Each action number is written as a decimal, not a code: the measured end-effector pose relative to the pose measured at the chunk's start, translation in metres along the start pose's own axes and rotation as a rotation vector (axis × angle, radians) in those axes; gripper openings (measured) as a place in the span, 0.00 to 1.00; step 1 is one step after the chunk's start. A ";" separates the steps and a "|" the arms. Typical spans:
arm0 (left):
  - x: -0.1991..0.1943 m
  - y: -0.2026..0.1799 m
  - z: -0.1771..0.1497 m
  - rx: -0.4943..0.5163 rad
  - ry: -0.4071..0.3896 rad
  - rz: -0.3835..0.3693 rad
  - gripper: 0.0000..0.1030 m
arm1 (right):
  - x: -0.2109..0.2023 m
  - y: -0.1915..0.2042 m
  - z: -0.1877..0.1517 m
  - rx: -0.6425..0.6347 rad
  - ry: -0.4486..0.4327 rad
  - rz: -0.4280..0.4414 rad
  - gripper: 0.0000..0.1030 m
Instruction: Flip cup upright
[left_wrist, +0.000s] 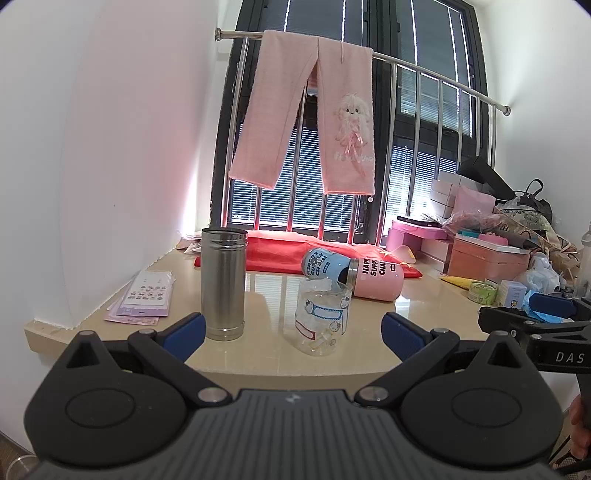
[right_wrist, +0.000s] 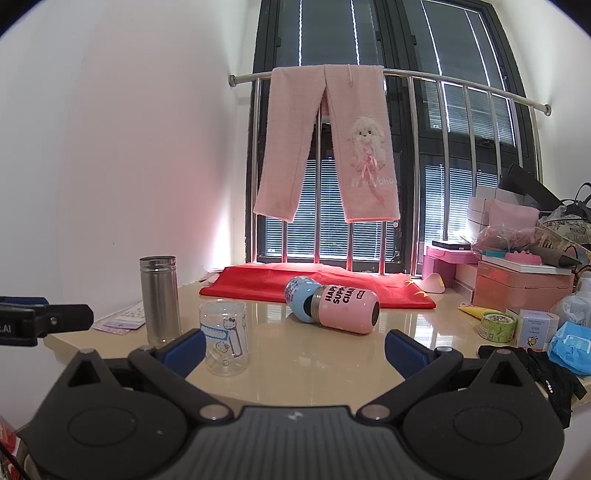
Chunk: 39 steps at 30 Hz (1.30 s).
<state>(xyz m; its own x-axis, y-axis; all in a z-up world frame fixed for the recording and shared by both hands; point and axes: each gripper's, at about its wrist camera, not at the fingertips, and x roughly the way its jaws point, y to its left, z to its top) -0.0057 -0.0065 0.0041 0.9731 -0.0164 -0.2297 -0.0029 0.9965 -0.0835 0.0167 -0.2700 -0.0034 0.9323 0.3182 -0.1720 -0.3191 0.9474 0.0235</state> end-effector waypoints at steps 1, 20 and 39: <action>0.000 0.000 0.000 0.000 0.000 0.000 1.00 | 0.000 0.000 0.000 0.000 0.000 0.001 1.00; 0.001 -0.001 0.002 -0.004 -0.003 -0.003 1.00 | 0.002 0.001 0.000 -0.006 -0.001 -0.001 1.00; 0.076 -0.042 0.033 0.007 0.018 -0.082 1.00 | 0.043 -0.043 0.014 -0.041 0.048 -0.045 1.00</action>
<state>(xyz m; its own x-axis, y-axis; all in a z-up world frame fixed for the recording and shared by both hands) 0.0758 -0.0465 0.0225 0.9657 -0.0993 -0.2400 0.0782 0.9923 -0.0959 0.0724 -0.2968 0.0016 0.9370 0.2722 -0.2192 -0.2843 0.9584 -0.0252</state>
